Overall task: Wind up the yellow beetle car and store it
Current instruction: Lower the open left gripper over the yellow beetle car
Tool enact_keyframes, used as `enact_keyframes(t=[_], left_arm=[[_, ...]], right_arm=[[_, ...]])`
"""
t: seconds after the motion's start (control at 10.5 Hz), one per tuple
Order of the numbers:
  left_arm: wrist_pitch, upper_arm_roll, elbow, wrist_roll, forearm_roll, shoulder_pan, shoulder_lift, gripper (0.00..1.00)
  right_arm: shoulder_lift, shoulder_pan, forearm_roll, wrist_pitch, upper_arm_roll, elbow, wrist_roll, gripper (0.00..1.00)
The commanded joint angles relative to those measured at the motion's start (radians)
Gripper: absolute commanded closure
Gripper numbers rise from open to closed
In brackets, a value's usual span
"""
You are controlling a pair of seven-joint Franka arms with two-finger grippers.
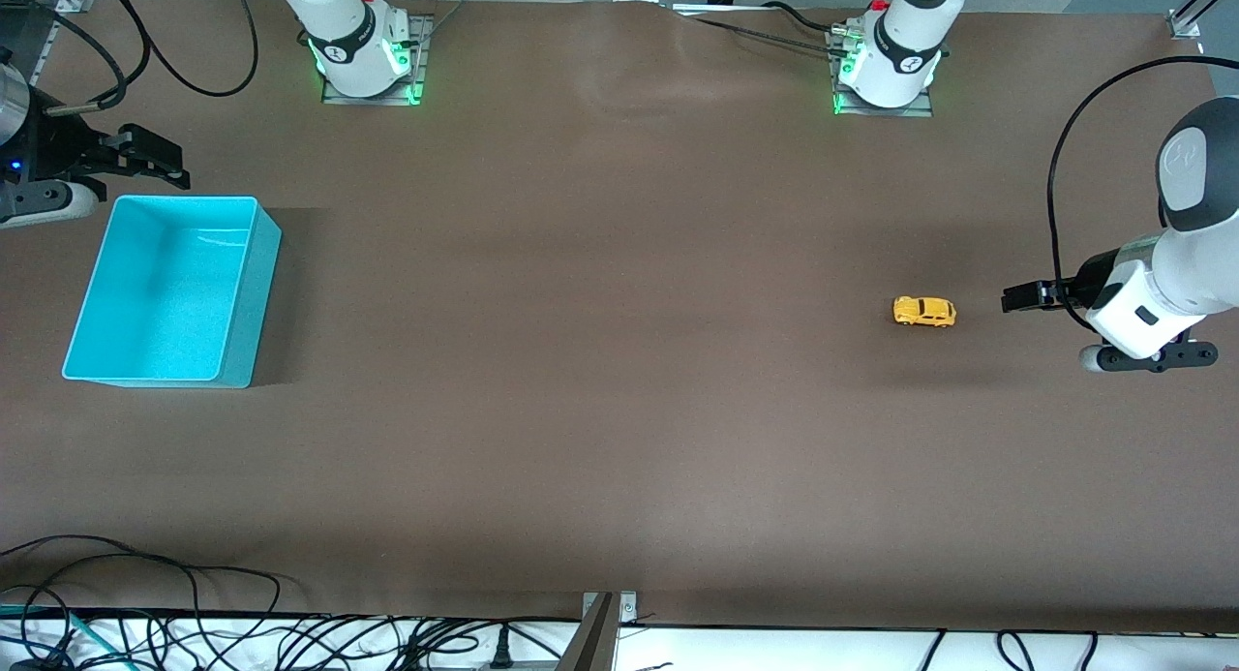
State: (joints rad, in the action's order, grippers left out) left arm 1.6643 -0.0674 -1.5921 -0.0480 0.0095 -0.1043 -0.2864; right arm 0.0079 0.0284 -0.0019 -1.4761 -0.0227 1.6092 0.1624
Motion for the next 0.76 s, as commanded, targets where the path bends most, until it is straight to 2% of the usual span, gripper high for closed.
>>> enact_keyframes(t=[0.0,0.67], left_arm=[[-0.003,0.000,0.000,0.030,-0.011,-0.005,0.003,0.00],[-0.003,-0.002,-0.011,0.030,-0.009,-0.005,0.003,0.00]], right_arm=[[0.009,-0.001,-0.001,0.011,0.001,-0.023,0.009,0.00],[0.011,-0.001,-0.001,0.011,0.003,-0.023,0.011,0.00]])
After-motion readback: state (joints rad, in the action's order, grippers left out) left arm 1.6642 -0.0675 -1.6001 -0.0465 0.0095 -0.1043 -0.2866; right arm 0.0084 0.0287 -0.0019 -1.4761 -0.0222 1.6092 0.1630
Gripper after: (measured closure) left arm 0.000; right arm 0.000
